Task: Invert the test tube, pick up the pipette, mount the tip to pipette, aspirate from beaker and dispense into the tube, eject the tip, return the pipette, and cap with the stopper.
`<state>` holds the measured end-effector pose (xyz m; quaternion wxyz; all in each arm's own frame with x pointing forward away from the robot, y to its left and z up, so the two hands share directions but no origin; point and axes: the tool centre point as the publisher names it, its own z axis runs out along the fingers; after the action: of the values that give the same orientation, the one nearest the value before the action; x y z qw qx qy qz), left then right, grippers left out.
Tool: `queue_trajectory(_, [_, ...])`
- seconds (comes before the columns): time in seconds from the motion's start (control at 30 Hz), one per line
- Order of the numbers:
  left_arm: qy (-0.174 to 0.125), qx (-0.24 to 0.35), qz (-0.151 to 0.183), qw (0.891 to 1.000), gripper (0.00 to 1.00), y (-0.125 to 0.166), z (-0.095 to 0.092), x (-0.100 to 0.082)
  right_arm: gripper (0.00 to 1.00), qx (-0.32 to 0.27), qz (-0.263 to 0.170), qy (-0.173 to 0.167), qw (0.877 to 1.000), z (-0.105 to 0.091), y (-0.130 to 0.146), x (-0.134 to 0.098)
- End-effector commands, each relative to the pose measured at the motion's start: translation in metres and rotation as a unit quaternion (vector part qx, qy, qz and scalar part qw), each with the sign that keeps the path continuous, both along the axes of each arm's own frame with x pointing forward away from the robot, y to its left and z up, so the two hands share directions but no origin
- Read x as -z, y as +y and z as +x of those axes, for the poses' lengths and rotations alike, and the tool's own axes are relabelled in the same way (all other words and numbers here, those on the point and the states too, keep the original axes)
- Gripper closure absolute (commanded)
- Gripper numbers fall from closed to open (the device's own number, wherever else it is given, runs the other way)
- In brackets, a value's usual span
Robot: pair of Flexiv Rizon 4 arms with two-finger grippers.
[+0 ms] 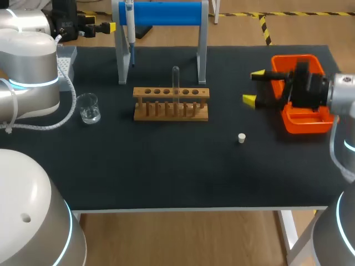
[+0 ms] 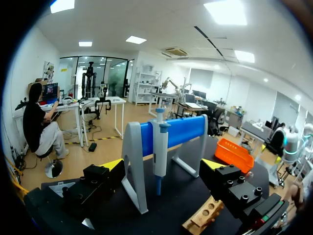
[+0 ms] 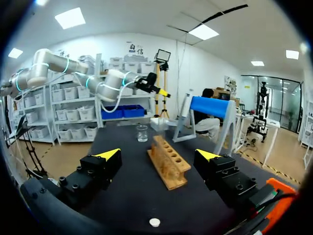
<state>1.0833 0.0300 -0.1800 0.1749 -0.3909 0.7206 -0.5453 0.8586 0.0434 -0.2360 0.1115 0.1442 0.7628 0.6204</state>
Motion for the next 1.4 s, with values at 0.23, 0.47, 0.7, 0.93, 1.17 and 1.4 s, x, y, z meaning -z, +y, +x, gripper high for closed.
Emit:
queue_trajectory(0.23, [-0.002,0.000,-0.001,1.000,0.00,0.000,0.000,0.001,0.00,-0.012,-0.017,-0.024,0.999,-0.022,0.007,0.007])
queue_trajectory(0.47, [-0.002,0.000,-0.001,1.000,0.00,0.000,0.000,0.001,0.00,-0.012,-0.017,-0.024,0.999,-0.022,0.007,0.007])
queue_trajectory(0.7, [-0.002,0.000,-0.001,1.000,0.00,0.000,0.000,0.001,0.00,-0.012,-0.017,-0.024,0.999,-0.022,0.007,0.007])
queue_trajectory(0.93, [-0.022,0.009,-0.001,1.000,0.00,-0.023,-0.078,0.015,0.00,-0.012,-0.017,-0.024,0.999,-0.022,0.007,0.007])
queue_trajectory(1.17, [-0.050,0.042,0.000,0.998,0.00,-0.045,-0.139,0.025,0.00,-0.012,-0.017,-0.024,0.999,-0.022,0.007,0.007])
queue_trajectory(1.4, [-0.055,0.077,0.030,0.995,0.00,-0.064,-0.181,0.040,0.00,-0.012,-0.017,-0.024,0.999,-0.022,0.007,0.007])
